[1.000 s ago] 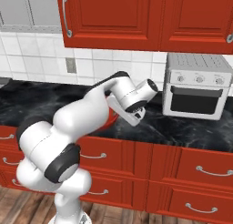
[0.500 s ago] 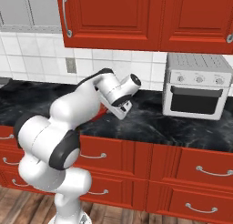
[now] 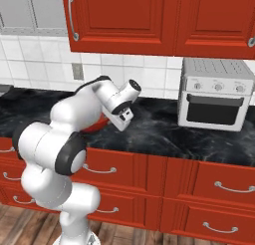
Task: Place the cup inside the bowl on the dining table and move the bowl to any counter.
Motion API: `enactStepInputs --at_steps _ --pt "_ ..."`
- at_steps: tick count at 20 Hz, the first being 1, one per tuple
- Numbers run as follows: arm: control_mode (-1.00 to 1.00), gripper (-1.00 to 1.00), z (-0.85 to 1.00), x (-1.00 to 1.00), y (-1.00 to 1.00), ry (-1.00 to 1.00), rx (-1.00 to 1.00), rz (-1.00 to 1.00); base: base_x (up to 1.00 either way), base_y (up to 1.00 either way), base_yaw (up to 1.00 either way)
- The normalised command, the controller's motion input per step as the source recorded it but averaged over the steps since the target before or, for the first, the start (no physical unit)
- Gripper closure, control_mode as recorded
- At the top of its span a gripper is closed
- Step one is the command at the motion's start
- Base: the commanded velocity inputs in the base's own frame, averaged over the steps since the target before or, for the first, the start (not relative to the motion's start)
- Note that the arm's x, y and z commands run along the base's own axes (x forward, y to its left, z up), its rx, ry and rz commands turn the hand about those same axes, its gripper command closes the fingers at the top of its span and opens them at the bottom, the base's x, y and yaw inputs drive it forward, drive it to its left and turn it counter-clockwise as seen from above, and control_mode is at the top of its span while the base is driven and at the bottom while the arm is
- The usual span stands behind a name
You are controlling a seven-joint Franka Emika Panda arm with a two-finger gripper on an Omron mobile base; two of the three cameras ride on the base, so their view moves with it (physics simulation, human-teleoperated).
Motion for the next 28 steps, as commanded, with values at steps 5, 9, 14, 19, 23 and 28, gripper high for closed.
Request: enactStepInputs --at_steps 5,9,14,19,23,28 --pt "-1.0 1.0 -0.19 0.28 0.17 0.09 -0.01 -0.14 0.0 0.0 0.0" --pt "-1.0 1.0 -0.12 0.43 0.02 0.0 0.0 -0.11 0.0 0.0 0.0" --pt "-1.0 1.0 -0.1 0.51 0.0 0.0 0.0 -0.08 0.0 0.0 0.0" --pt "-1.0 1.0 -0.08 0.4 0.01 0.0 0.0 -0.05 0.0 0.0 0.0" --pt "-1.0 1.0 -0.14 0.43 0.02 0.0 0.0 -0.02 0.0 0.0 0.0" --pt "-1.0 1.0 -0.21 0.37 0.0 -0.03 0.0 0.0 0.0 0.0 0.0"
